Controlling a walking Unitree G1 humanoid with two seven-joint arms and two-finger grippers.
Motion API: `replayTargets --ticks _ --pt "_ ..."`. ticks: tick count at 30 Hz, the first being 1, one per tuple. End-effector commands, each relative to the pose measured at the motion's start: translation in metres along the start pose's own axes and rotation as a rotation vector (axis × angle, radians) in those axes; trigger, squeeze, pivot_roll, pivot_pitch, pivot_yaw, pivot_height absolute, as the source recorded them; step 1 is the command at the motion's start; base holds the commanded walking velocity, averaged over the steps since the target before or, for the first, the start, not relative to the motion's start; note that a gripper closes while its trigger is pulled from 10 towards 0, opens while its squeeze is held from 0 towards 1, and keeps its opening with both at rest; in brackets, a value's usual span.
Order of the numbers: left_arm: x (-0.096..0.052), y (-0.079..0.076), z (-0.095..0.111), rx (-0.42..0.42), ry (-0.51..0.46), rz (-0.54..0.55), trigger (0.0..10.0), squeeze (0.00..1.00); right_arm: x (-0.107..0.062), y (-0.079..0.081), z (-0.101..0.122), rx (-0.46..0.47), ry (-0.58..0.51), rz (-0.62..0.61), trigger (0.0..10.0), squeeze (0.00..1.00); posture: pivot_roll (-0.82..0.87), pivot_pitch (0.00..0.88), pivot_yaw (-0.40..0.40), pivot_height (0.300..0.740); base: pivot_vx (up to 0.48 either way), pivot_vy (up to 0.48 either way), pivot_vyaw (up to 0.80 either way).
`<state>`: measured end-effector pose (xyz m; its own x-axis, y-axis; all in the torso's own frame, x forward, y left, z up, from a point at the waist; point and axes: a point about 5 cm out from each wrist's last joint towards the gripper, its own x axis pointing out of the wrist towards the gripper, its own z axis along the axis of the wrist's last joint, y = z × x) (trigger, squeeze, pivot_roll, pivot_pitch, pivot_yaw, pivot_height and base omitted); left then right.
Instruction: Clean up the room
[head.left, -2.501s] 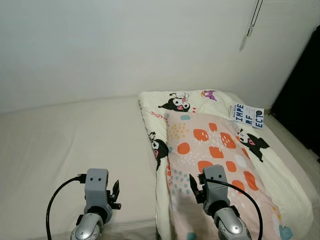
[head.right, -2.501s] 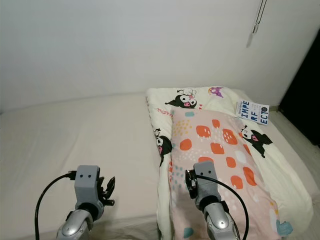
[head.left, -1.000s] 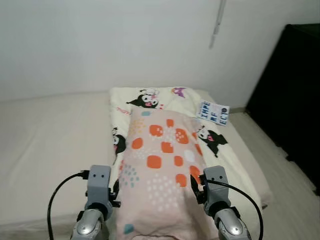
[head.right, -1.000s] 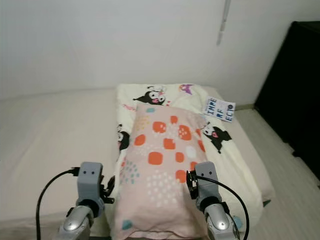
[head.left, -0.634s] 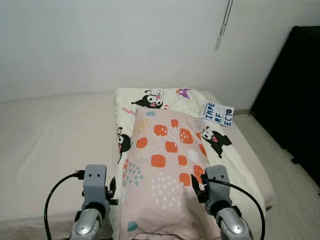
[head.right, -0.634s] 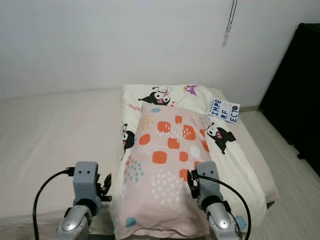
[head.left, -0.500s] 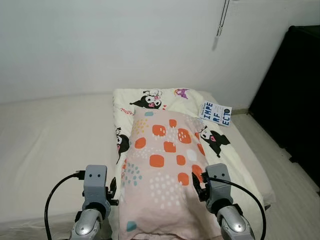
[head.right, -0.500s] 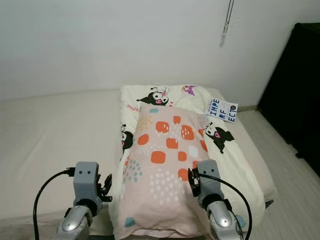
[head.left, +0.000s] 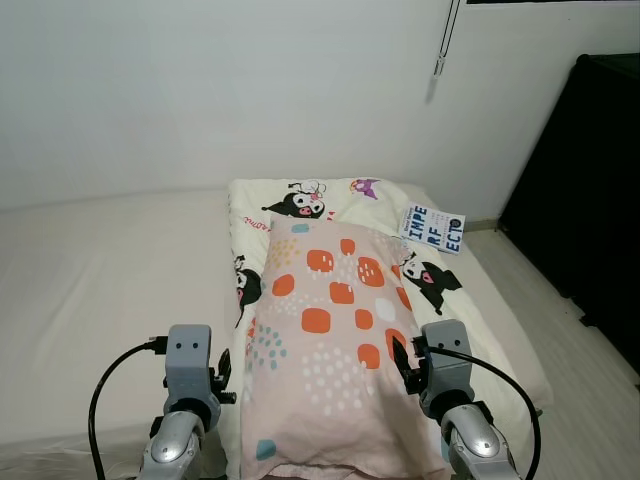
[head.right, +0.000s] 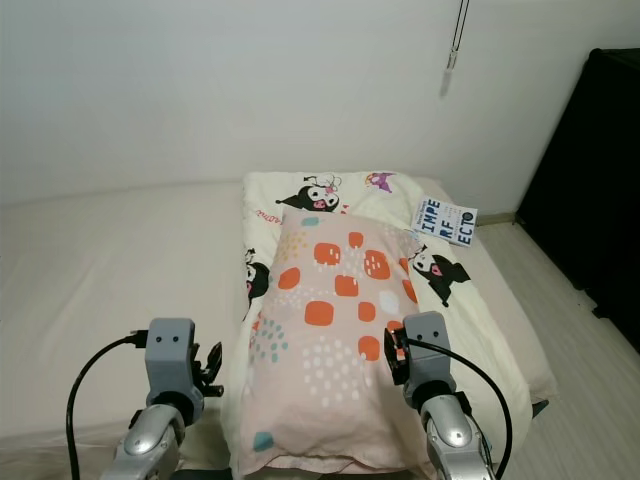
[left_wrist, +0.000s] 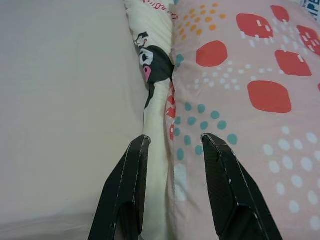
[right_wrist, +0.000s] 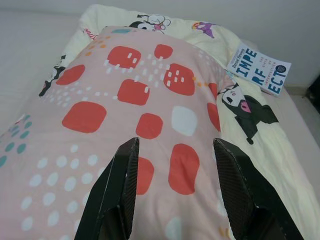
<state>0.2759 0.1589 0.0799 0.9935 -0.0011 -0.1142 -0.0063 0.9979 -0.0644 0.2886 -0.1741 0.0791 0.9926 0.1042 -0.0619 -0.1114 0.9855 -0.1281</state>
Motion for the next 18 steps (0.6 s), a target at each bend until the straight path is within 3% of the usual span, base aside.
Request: replayTargets --ticks 1,18 --pt "-0.0023 0.0042 -0.0062 -0.012 0.025 0.02 10.0 0.0 -0.0013 -0.0038 -0.0041 0.016 0.016 -0.01 10.0 0.0 -0.05 0.131 0.035 0.68 0.0 0.0 0.0" --pt "-0.0028 0.0015 -0.0064 -0.015 0.032 0.015 10.0 0.0 -0.0028 -0.0041 -0.0037 0.04 0.008 -0.006 10.0 0.0 -0.04 0.138 0.037 0.641 0.0 0.0 0.0"
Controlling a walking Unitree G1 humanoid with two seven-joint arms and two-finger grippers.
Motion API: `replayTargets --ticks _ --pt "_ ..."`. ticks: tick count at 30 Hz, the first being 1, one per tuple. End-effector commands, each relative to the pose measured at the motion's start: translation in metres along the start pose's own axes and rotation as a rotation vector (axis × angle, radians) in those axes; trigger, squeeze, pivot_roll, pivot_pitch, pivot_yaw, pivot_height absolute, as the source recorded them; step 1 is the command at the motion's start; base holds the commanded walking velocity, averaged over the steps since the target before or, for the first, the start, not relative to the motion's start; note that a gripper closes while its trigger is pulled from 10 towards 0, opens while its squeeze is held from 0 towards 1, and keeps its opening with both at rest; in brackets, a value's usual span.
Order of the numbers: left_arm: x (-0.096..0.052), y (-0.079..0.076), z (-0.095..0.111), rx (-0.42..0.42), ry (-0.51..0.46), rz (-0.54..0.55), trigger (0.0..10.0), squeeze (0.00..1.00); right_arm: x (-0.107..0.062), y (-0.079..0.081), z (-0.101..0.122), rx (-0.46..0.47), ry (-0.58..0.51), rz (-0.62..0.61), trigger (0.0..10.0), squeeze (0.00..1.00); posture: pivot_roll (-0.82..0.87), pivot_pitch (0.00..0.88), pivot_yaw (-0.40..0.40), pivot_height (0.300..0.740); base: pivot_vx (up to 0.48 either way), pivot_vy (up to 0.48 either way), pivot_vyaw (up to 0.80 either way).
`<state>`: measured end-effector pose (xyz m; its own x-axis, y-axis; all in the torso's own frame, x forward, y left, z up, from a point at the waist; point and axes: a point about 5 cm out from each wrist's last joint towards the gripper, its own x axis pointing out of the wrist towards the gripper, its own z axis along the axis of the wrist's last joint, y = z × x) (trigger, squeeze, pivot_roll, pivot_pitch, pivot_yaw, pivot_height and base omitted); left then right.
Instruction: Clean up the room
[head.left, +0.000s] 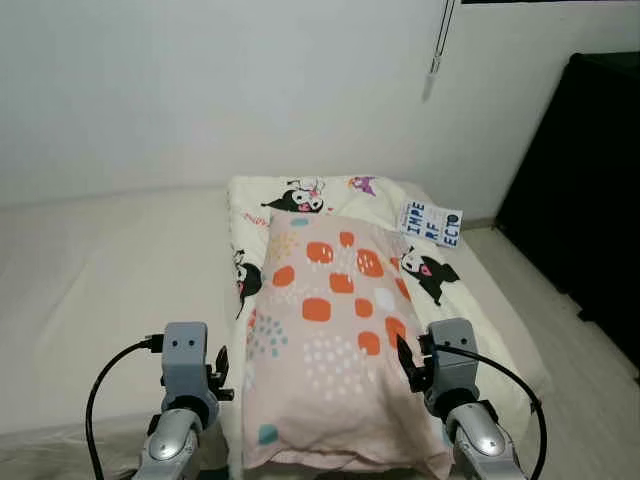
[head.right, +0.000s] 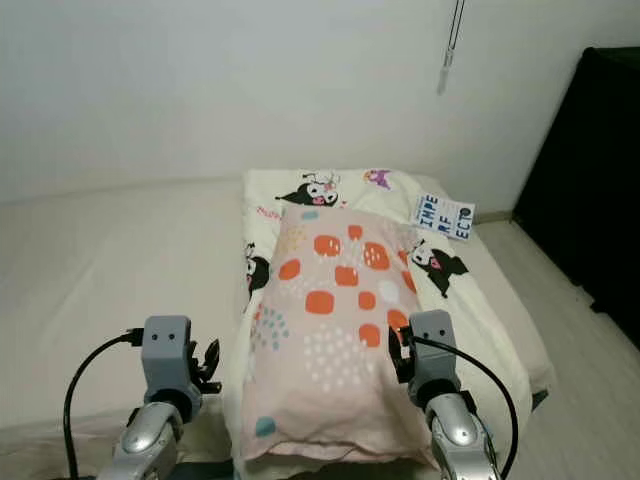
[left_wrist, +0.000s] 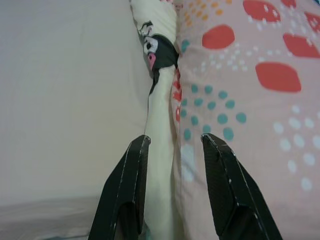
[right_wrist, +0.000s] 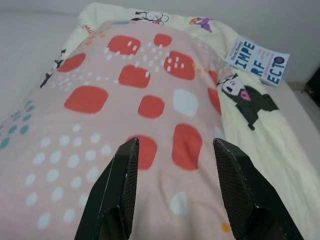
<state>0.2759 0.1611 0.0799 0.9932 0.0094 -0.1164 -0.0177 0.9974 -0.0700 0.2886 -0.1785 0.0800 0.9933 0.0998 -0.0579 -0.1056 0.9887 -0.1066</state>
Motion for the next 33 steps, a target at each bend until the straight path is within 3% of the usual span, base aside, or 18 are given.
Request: replayTargets --ticks 1,23,31,33 --pt "-0.0032 -0.0012 -0.0064 -0.007 0.029 0.001 10.0 0.0 -0.0022 0.0006 -0.0041 0.018 0.013 0.0 10.0 0.0 -0.04 0.139 0.037 0.641 0.0 0.0 0.0" --pt "-0.0086 0.0014 -0.0035 0.003 0.019 0.002 10.0 0.0 0.0008 0.0081 -0.0047 0.039 0.01 0.01 10.0 0.0 0.0 0.149 0.047 0.641 0.0 0.0 0.0" --pt "-0.0094 0.0032 -0.0015 0.036 0.012 0.004 10.0 0.0 0.0004 0.0098 -0.0053 0.04 0.01 0.01 10.0 0.0 0.0 0.152 0.049 0.641 0.0 -0.06 0.0" --pt "-0.0097 0.0031 -0.0016 0.077 0.013 0.005 10.0 0.0 -0.0001 0.0098 -0.0057 0.04 0.011 0.01 10.0 0.0 0.0 0.152 0.049 0.641 0.0 -0.48 0.0"
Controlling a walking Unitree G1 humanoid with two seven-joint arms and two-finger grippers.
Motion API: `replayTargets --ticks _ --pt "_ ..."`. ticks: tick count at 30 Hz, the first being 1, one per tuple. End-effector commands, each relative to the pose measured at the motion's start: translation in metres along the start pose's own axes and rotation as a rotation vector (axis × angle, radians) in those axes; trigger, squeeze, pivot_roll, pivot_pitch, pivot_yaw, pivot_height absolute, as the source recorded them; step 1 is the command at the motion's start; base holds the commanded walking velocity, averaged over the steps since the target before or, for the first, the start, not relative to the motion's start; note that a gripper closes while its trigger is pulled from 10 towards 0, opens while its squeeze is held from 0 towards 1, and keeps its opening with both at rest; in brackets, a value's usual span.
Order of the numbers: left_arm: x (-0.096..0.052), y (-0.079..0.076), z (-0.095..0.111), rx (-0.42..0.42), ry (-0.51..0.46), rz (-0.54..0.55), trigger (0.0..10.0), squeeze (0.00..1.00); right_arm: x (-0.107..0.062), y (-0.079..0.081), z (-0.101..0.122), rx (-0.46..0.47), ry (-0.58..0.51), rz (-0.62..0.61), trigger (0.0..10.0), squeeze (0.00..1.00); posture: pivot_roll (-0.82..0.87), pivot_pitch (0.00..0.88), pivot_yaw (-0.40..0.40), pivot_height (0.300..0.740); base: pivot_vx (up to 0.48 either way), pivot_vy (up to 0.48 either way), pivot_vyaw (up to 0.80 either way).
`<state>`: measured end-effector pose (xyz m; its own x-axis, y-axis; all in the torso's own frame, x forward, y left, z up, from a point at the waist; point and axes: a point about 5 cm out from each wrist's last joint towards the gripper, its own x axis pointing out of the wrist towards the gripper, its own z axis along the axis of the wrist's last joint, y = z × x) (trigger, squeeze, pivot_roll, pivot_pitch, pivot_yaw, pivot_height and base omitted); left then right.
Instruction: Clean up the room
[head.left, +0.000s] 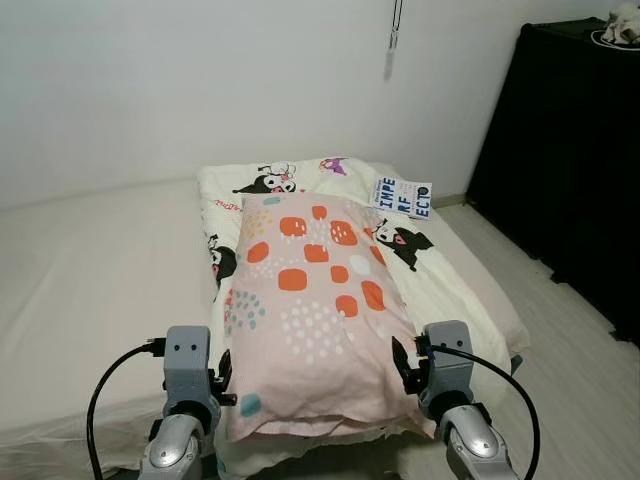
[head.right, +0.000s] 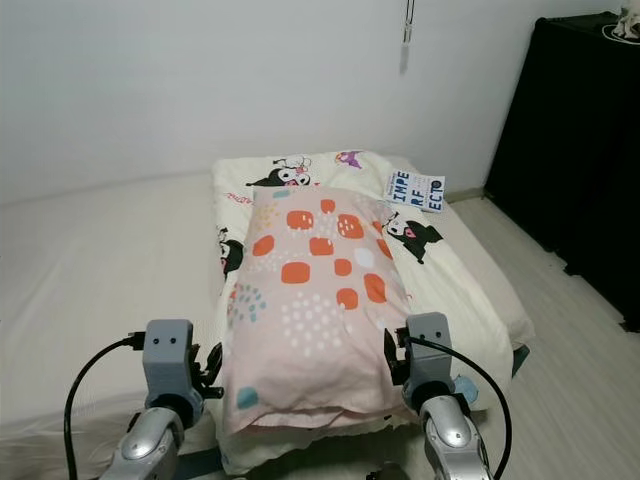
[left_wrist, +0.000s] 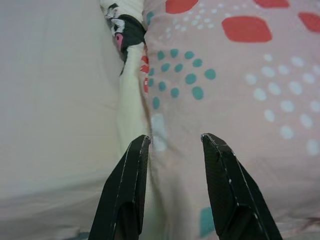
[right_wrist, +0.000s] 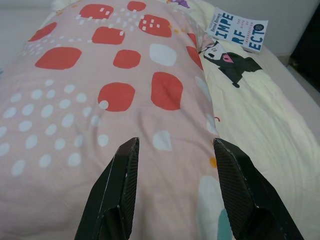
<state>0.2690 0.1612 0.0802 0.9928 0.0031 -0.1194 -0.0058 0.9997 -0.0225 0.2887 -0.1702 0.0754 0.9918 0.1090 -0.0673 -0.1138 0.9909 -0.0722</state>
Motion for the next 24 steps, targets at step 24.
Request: replayTargets --ticks 24 --pt "-0.0042 0.0064 -0.0032 0.029 0.022 0.032 10.0 0.0 -0.0013 0.0011 -0.0038 0.011 0.006 -0.004 10.0 0.0 0.0 0.157 0.049 0.641 0.0 -0.02 0.0"
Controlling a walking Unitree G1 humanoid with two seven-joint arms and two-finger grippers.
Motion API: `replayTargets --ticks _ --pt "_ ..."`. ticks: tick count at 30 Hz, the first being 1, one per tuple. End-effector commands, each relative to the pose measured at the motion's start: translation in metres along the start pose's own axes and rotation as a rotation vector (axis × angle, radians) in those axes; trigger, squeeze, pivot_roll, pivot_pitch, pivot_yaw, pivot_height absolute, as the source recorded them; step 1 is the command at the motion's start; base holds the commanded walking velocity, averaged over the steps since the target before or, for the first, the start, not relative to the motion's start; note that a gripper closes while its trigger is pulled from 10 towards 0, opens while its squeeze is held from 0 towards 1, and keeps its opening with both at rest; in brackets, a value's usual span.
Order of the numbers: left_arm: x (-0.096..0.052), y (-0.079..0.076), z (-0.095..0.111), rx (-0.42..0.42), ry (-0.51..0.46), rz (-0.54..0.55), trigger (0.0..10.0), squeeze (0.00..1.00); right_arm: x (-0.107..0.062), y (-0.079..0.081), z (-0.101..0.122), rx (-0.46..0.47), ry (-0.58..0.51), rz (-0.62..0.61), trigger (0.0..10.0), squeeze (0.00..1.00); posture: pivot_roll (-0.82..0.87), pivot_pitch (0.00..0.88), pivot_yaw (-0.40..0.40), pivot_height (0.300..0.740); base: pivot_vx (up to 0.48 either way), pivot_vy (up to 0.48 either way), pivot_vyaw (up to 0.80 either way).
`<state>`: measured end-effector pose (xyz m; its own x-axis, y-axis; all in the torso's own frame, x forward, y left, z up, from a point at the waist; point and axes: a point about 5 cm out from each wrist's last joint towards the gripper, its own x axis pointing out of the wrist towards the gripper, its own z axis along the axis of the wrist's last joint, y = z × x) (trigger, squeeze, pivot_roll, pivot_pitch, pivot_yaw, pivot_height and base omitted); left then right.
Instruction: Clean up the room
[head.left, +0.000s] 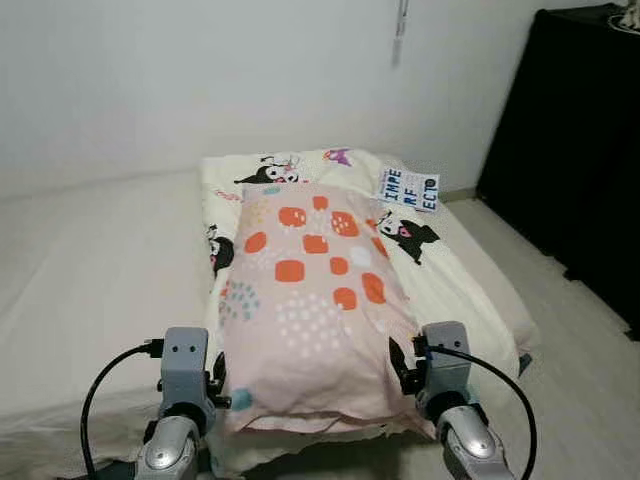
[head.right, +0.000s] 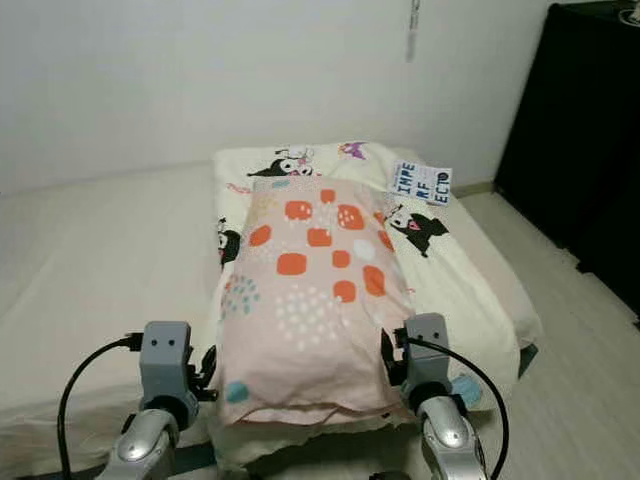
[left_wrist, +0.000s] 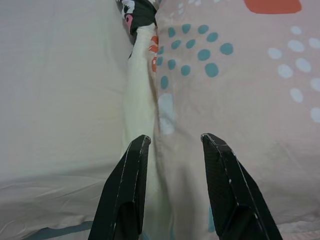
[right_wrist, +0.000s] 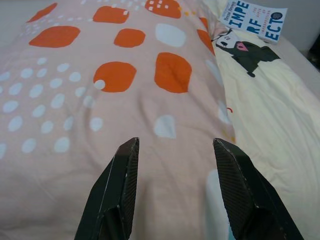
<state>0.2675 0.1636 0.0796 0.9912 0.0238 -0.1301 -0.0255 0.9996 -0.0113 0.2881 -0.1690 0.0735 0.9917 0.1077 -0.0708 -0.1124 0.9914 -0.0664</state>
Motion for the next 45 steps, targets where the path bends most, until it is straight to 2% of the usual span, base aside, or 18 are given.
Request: replayTargets --ticks 1,5,13,25,32,36,37,38,39,42,45 --pt "-0.003 0.004 -0.002 0.022 0.008 0.011 10.0 0.0 -0.001 -0.001 -0.002 0.008 0.001 -0.004 10.0 0.0 0.0 0.156 0.049 0.641 0.0 0.0 0.0" --pt "-0.001 0.004 0.001 0.03 -0.004 0.007 10.0 0.0 0.002 -0.003 0.002 0.033 -0.014 -0.009 10.0 0.0 0.0 0.152 0.048 0.631 0.0 0.0 0.0" --pt "0.001 0.006 0.005 0.041 -0.022 0.005 10.0 0.0 0.004 -0.005 0.007 0.026 -0.032 -0.011 10.0 0.0 0.0 0.146 0.046 0.602 0.0 0.0 0.0" --pt "0.008 0.006 0.015 0.008 -0.05 0.0 10.0 0.0 0.011 -0.016 0.027 0.042 -0.107 -0.041 10.0 0.0 -0.01 0.135 0.05 0.592 0.0 0.0 0.0" --pt "0.028 0.005 0.044 -0.028 -0.118 -0.042 10.0 0.0 0.02 -0.028 0.047 0.04 -0.148 -0.06 10.0 0.0 0.0 0.144 0.047 0.573 0.0 0.0 0.0" --pt "0.044 0.008 0.058 -0.074 -0.117 -0.057 10.0 0.0 0.027 -0.038 0.058 0.046 -0.166 -0.08 10.0 0.0 0.0 0.154 0.047 0.573 0.0 0.0 0.0" --pt "0.044 0.008 0.058 -0.074 -0.117 -0.057 10.0 0.0 0.027 -0.038 0.058 0.046 -0.166 -0.08 10.0 0.0 0.0 0.154 0.047 0.573 0.0 0.0 0.0" --pt "0.051 0.012 0.059 -0.091 -0.095 -0.041 10.0 0.0 0.029 -0.043 0.06 0.059 -0.164 -0.088 10.0 0.0 0.0 0.154 0.047 0.573 0.0 0.0 0.0" --pt "0.051 0.012 0.059 -0.091 -0.095 -0.041 10.0 0.0 0.029 -0.043 0.06 0.059 -0.164 -0.088 10.0 0.0 0.0 0.154 0.047 0.573 0.0 0.0 0.0" --pt "0.076 0.027 0.077 -0.151 -0.058 0.033 10.0 0.0 0.042 -0.06 0.065 0.074 -0.124 -0.112 10.0 0.0 0.0 0.176 0.048 0.563 0.0 0.0 0.0" --pt "0.085 0.033 0.085 -0.175 -0.048 0.068 10.0 0.0 0.046 -0.064 0.067 0.07 -0.11 -0.105 10.0 0.0 0.0 0.189 0.047 0.553 0.0 0.0 0.0"
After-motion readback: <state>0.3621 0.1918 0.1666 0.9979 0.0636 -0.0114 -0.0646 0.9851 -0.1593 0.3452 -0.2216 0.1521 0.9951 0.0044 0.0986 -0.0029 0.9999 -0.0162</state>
